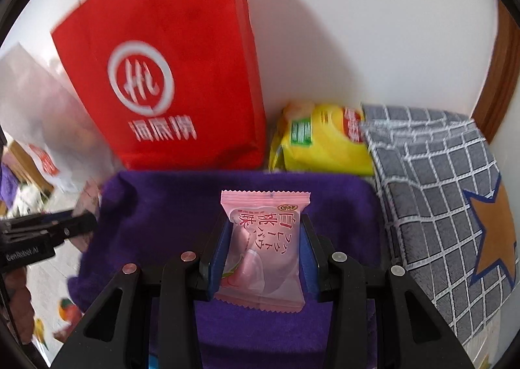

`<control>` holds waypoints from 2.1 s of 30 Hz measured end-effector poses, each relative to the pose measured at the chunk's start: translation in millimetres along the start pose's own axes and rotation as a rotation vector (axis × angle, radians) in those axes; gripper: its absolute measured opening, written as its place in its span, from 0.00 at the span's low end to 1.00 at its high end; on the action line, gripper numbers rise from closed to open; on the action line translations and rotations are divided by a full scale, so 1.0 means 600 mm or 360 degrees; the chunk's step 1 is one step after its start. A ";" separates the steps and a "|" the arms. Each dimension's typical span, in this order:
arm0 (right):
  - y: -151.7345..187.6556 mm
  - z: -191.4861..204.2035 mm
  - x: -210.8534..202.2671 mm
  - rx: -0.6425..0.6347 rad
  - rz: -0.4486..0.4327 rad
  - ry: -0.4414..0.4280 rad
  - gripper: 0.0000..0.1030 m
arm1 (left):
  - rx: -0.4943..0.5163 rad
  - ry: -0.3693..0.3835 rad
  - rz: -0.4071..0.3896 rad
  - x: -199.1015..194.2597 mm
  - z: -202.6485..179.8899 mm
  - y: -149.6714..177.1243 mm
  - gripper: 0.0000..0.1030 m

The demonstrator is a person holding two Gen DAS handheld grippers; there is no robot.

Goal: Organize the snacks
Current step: 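Carry both held packets up and over the purple towel, then open both grippers to drop the packets onto the purple towel, then grasp the pink bear-print packet with the right gripper while the left gripper moves to the pile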

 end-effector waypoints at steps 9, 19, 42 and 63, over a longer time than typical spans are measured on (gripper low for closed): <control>0.041 -0.026 0.061 -0.0013 0.0187 0.0043 0.39 | -0.0006 -0.0025 0.0094 0.049 0.003 0.010 0.38; 0.051 -0.032 0.083 0.0006 0.0239 0.0044 0.40 | -0.0007 -0.0019 0.0136 0.069 -0.007 0.014 0.39; 0.041 0.013 -0.108 -0.0155 0.0046 0.0384 0.88 | 0.0021 -0.0072 -0.0019 -0.118 0.006 0.055 0.78; 0.152 0.135 -0.295 -0.0055 -0.0172 -0.0162 0.79 | 0.0016 -0.0087 -0.0129 -0.253 0.066 0.220 0.78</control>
Point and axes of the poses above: each gripper's, at about its wrist camera, not at the fingertips, and x roughly the way its jaws point, z to its left, y to its underside, the point moved 9 cm from there along x, roughly the way its jaws point, and after that the axes turned 2 degrees about -z, right-handed, at the moved point
